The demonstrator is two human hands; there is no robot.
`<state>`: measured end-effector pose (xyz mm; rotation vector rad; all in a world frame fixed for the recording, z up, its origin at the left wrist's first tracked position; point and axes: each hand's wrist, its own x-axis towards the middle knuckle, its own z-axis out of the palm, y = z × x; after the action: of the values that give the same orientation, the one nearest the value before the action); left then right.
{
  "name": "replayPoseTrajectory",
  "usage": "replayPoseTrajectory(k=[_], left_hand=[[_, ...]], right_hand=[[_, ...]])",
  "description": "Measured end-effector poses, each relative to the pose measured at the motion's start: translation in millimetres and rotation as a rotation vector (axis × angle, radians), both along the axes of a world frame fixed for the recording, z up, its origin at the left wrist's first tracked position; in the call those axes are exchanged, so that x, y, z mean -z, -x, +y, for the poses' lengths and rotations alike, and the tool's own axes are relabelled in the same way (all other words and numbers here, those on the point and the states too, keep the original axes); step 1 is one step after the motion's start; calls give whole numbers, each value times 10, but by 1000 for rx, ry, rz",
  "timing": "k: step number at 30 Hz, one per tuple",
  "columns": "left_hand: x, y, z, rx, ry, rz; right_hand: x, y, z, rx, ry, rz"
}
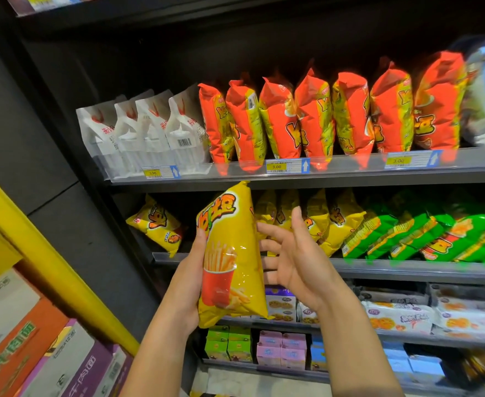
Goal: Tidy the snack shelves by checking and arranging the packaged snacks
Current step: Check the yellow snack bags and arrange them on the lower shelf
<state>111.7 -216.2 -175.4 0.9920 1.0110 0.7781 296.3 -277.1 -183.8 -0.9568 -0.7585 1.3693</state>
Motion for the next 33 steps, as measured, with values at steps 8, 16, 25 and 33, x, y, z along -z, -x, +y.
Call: replayPoseTrajectory(k=[8,16,25,33], left_hand=[[2,-34,-53,-11,-395,168],[-11,118,-65,125,-548,148],[-9,186,-14,293,-529,31],[-95,4,-67,132,-280,-8]], right_hand=[[56,103,-23,9,-16,-275],[143,-27,-76,94,-160,-272],[203,-138,-56,112,-159,-260],[133,-34,-36,69,-26,-116]])
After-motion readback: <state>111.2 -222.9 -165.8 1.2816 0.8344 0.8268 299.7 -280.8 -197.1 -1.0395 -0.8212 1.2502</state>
